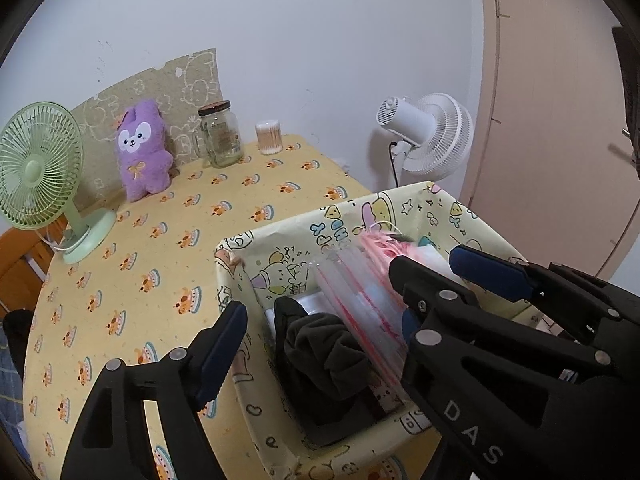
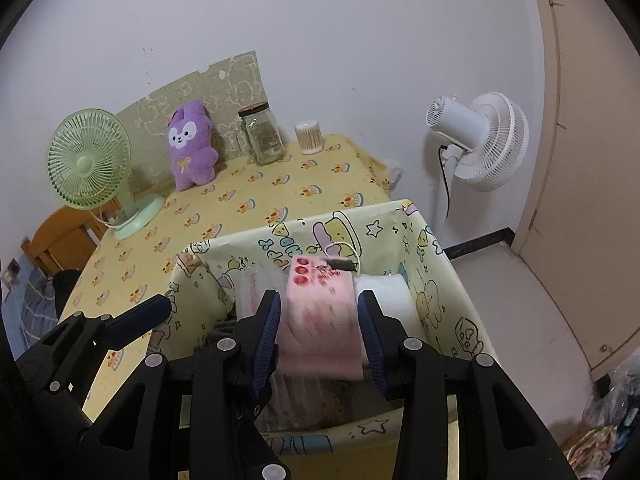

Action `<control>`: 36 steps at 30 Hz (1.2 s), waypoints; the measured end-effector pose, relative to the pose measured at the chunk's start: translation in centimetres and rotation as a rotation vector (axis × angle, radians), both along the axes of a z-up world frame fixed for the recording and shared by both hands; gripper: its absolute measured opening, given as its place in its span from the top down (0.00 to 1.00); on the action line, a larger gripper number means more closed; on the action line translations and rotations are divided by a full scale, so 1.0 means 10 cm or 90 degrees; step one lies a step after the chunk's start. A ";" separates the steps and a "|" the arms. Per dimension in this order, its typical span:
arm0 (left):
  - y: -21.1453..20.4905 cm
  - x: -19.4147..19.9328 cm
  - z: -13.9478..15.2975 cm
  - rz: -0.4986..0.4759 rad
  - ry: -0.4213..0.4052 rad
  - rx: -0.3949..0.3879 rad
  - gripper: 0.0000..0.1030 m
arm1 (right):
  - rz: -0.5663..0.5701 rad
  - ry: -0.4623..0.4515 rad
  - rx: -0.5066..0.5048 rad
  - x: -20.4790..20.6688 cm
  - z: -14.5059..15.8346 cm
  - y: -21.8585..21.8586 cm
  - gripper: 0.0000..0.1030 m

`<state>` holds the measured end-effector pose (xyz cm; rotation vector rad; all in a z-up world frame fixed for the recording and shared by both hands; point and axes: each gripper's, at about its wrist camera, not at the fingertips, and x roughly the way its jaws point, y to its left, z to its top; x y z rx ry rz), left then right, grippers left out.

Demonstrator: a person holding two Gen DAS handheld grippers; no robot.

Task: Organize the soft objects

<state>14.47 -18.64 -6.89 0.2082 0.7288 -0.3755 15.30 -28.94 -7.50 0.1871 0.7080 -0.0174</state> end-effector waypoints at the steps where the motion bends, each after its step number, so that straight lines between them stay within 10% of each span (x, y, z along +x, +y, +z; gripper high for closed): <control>1: 0.00 -0.02 0.01 -0.004 0.000 -0.001 0.19 | -0.005 0.000 0.000 -0.01 0.00 0.01 0.49; 14: 0.19 -0.23 0.19 0.017 -0.034 -0.007 0.08 | -0.004 -0.017 0.000 -0.25 0.19 0.15 0.18; 36: 0.99 -0.80 0.70 0.121 -0.136 -0.035 0.00 | 0.048 -0.112 -0.019 -0.78 0.74 0.78 0.07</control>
